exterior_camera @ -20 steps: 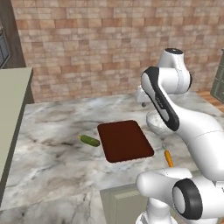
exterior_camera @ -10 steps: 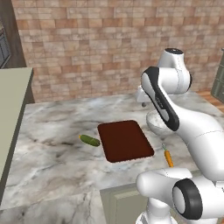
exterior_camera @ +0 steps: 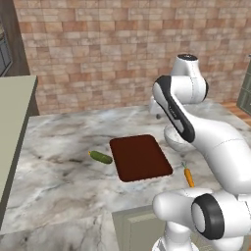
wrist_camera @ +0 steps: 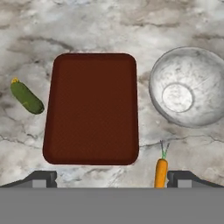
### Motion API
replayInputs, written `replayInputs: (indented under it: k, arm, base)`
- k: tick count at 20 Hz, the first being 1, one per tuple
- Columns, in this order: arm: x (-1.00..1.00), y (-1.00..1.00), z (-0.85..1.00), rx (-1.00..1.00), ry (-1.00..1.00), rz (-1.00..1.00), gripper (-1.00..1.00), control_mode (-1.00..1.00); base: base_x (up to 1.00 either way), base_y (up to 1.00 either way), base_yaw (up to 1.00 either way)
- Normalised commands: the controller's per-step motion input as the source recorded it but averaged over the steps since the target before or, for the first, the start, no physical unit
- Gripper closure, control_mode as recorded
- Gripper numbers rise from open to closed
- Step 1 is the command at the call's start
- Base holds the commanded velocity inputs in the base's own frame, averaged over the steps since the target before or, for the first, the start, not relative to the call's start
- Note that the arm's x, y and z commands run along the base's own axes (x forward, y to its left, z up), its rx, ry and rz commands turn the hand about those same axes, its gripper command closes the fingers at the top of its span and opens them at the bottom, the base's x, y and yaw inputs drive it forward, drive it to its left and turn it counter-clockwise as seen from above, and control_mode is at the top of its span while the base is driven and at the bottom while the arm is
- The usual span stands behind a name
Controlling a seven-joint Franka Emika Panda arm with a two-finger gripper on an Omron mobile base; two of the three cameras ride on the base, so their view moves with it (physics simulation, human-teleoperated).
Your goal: Place the two vegetables and bowl onto the tray for setting up a vegetable dip station.
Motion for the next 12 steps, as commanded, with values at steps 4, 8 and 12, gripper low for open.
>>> replayInputs:
  k: [4,8,12]
  arm:
    - [0.36,0.0,-0.05,-0.05,0.1,0.0,-1.0,-1.0]
    - [0.33,-0.04,-0.09,-0.02,0.17,0.0,-1.0,-1.0]
    - [0.27,-0.22,-0.16,0.0,0.18,0.0,-1.0,-1.0]
  base:
    - [0.0,0.0,0.0]
    - [0.0,0.0,0.0]
    - [0.0,0.0,0.0]
